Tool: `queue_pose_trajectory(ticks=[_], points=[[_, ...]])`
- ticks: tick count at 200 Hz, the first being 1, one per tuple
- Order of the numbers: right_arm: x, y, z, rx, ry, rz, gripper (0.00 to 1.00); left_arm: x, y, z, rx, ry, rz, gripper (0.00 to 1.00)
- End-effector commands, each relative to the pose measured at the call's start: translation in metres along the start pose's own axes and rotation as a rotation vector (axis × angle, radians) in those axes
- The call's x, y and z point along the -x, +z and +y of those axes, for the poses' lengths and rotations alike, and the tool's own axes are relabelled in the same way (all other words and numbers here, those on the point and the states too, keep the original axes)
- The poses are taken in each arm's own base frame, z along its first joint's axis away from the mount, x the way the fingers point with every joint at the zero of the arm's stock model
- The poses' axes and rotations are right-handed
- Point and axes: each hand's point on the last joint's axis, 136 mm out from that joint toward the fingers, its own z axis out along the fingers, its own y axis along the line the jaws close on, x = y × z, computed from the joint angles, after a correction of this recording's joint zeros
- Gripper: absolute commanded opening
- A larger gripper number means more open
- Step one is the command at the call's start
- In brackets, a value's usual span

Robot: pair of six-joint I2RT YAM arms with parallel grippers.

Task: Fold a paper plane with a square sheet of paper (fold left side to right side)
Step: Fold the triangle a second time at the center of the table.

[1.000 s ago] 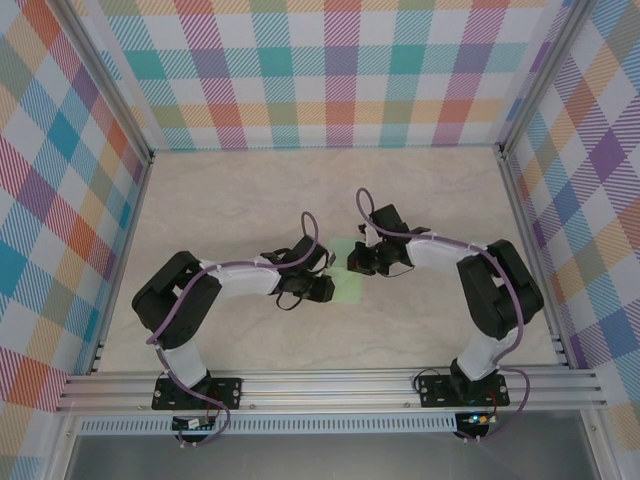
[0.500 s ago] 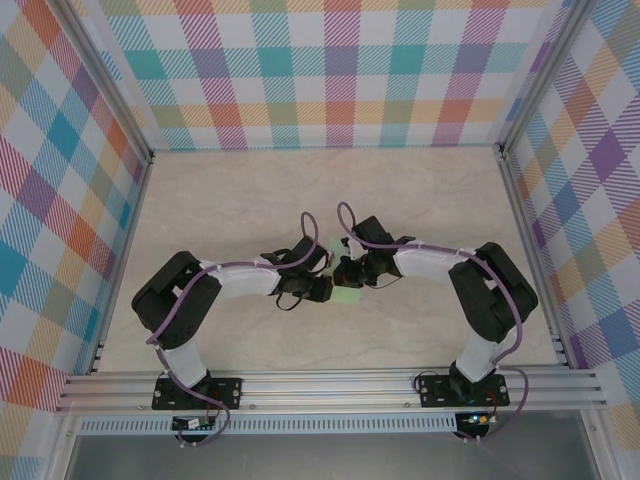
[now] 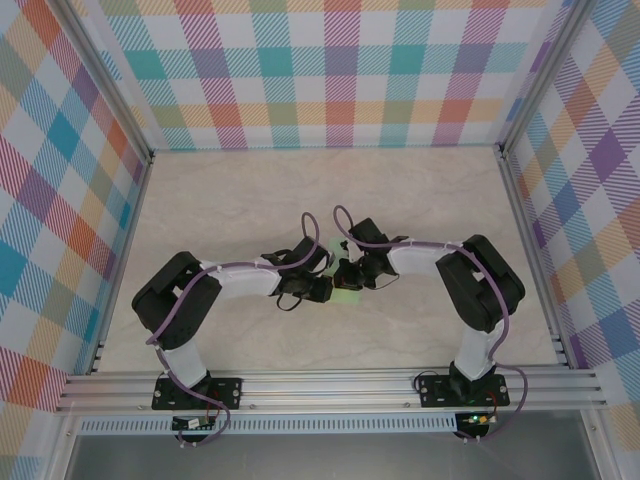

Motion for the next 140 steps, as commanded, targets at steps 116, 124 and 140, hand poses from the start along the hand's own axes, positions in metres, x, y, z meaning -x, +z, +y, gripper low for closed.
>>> queue_pose_trajectory(ticks=[116, 124, 140], points=[[0.024, -0.016, -0.039, -0.207, -0.063, -0.051, 0.00, -0.059, 0.026, 0.043, 0.165, -0.026, 0.182, 0.10], [0.027, -0.018, -0.043, -0.214, -0.061, -0.055, 0.00, -0.060, 0.026, 0.044, 0.166, -0.026, 0.185, 0.10], [0.031, -0.022, -0.048, -0.222, -0.055, -0.062, 0.00, -0.061, 0.026, 0.044, 0.165, -0.025, 0.187, 0.10]])
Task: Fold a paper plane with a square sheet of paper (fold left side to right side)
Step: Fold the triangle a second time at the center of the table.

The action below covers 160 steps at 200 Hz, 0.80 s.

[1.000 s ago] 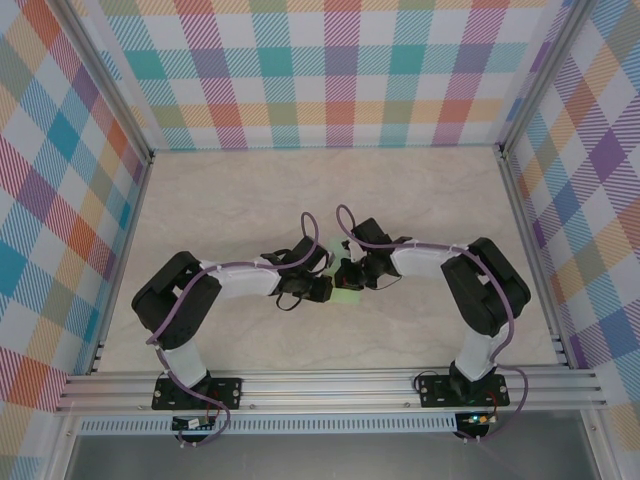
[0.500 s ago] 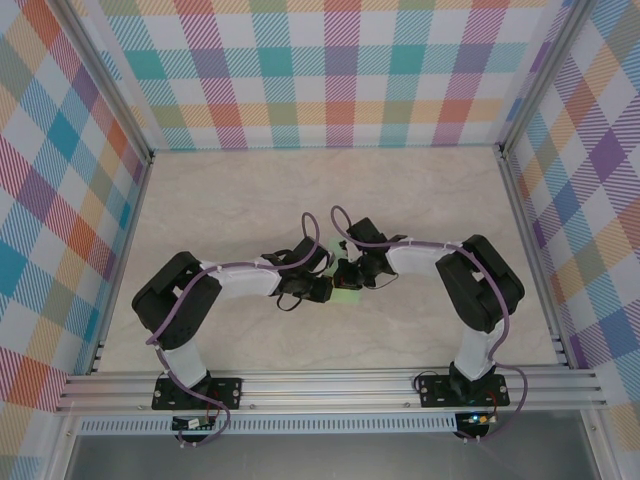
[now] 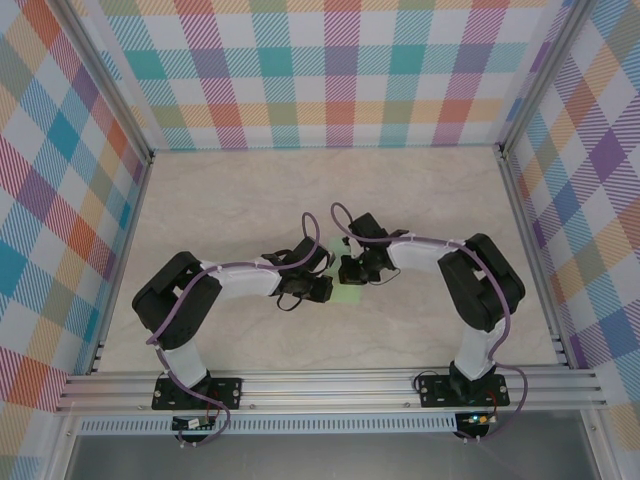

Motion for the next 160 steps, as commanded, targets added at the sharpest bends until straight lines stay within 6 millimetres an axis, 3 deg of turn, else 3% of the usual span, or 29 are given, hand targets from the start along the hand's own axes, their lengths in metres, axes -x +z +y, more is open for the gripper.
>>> queue_pose_trajectory(ticks=[1, 60, 94, 133, 160], points=[[0.009, -0.004, -0.025, -0.089, -0.001, -0.014, 0.00, -0.061, 0.026, 0.044, 0.162, -0.027, 0.186, 0.10], [0.028, -0.013, -0.059, -0.095, 0.067, -0.044, 0.00, -0.059, 0.026, 0.042, 0.157, -0.026, 0.181, 0.10], [0.046, -0.030, -0.071, -0.090, 0.089, -0.085, 0.00, -0.054, 0.025, 0.039, 0.148, -0.026, 0.171, 0.10], [0.047, -0.069, -0.039, 0.023, 0.071, -0.167, 0.00, -0.046, 0.021, 0.032, 0.130, -0.025, 0.149, 0.10], [0.026, -0.056, -0.001, 0.201, 0.089, -0.114, 0.00, -0.040, 0.019, 0.029, 0.127, -0.022, 0.133, 0.10]])
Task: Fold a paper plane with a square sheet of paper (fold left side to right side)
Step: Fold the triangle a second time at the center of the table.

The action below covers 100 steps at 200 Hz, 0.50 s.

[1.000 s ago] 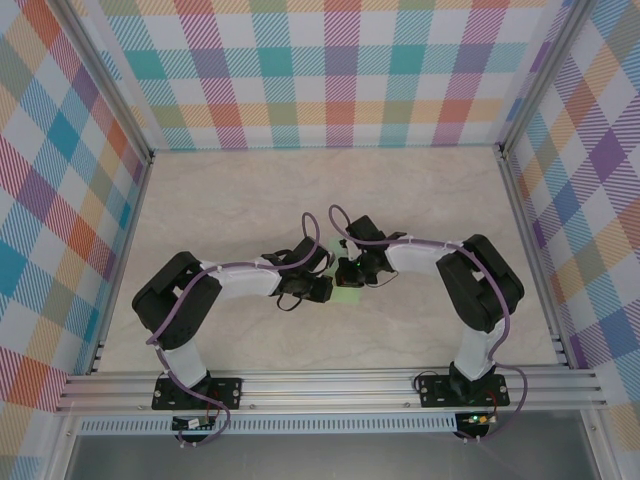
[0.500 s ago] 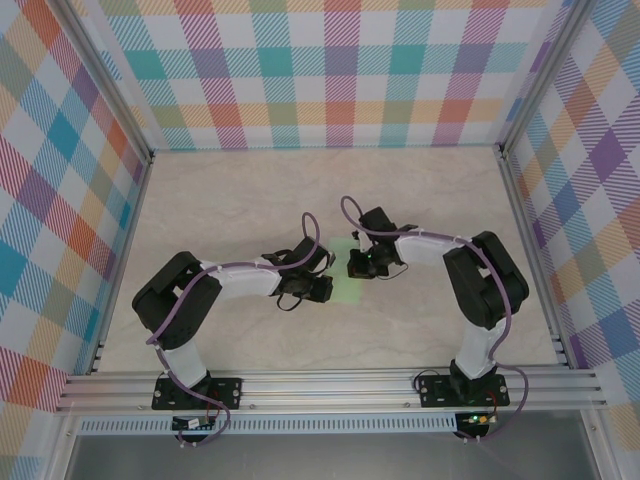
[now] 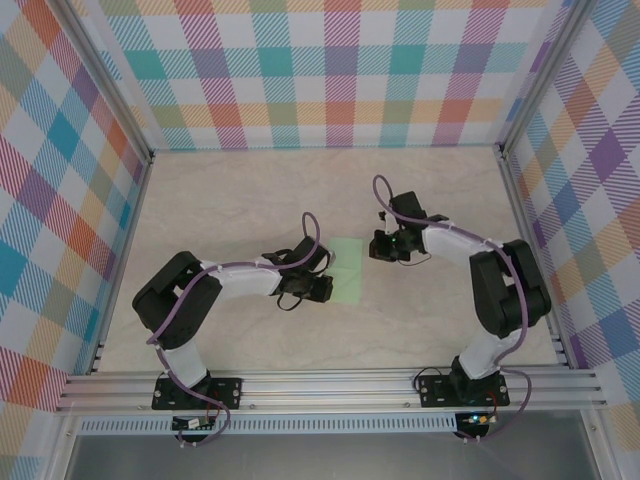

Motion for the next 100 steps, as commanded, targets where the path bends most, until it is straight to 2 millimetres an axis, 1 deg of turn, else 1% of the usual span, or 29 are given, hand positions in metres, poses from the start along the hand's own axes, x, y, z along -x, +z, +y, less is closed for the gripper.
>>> queue_pose_trajectory(ticks=[1, 15, 30, 51, 70, 100], points=[[-0.025, 0.006, 0.037, 0.171, 0.018, 0.065, 0.00, -0.040, 0.020, 0.030, 0.127, -0.023, 0.131, 0.10], [-0.037, 0.019, 0.050, 0.229, 0.029, 0.101, 0.00, -0.037, 0.020, 0.029, 0.126, -0.022, 0.124, 0.10], [-0.045, 0.031, 0.060, 0.262, 0.035, 0.128, 0.00, -0.036, 0.019, 0.028, 0.125, -0.024, 0.122, 0.10], [-0.050, 0.042, 0.063, 0.259, 0.031, 0.153, 0.00, -0.034, 0.018, 0.028, 0.125, -0.025, 0.116, 0.10], [-0.052, 0.050, 0.057, 0.226, 0.030, 0.163, 0.00, -0.033, 0.016, 0.027, 0.124, -0.021, 0.113, 0.10], [-0.059, 0.060, 0.033, 0.110, 0.038, 0.192, 0.00, -0.025, 0.011, 0.021, 0.108, -0.017, 0.093, 0.12]])
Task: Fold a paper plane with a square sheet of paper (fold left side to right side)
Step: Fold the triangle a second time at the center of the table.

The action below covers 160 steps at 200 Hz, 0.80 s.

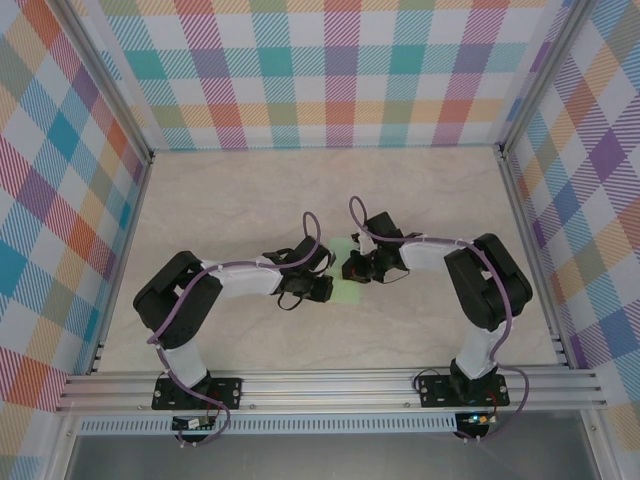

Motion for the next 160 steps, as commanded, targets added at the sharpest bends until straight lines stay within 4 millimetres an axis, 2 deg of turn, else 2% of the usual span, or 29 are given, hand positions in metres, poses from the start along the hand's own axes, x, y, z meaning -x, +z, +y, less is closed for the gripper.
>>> queue_pose_trajectory(ticks=[1, 31, 56, 77, 110, 160], points=[[0.003, 0.004, -0.012, -0.063, 0.009, 0.008, 0.00, -0.025, 0.012, 0.022, 0.101, -0.017, 0.084, 0.12], [-0.006, 0.007, -0.031, -0.148, 0.024, 0.042, 0.00, -0.008, 0.000, 0.002, 0.031, -0.007, 0.036, 0.15], [-0.009, 0.007, -0.034, -0.156, 0.024, 0.049, 0.00, 0.008, -0.006, -0.019, -0.054, 0.007, 0.010, 0.15], [-0.009, 0.007, -0.034, -0.157, 0.026, 0.051, 0.00, 0.016, -0.004, -0.022, -0.056, 0.019, 0.005, 0.14], [-0.009, 0.006, -0.035, -0.164, 0.023, 0.053, 0.00, 0.017, 0.002, -0.025, -0.071, 0.022, 0.017, 0.13], [-0.010, 0.006, -0.038, -0.179, 0.024, 0.058, 0.00, 0.000, 0.014, -0.016, -0.060, 0.014, 0.058, 0.11]])
